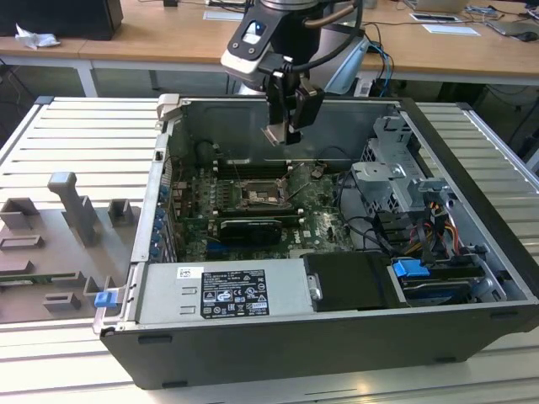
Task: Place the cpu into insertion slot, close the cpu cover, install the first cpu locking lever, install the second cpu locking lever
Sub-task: 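Place the cpu into insertion slot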
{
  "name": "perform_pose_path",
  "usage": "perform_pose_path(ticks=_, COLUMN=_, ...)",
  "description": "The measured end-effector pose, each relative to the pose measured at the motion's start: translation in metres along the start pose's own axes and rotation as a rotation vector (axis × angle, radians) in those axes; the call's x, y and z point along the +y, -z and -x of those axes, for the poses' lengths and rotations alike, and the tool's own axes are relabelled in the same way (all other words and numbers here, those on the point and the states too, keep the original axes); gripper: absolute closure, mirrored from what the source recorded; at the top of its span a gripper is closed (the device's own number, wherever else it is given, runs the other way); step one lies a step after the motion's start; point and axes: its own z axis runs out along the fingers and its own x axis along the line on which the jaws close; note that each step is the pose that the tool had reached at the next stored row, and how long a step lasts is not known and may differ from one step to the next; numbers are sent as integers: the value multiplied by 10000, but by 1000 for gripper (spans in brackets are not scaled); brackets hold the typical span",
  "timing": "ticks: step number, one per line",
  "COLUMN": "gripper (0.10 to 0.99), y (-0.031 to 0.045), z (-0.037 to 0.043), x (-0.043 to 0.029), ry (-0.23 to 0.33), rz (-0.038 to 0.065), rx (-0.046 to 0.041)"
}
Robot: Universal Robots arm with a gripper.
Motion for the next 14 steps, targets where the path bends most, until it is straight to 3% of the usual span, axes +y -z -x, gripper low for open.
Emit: perform_pose_path(ticks=14, gripper=557, y=-18, z=0, x=-3, ry=-904, rz=16, rx=-76)
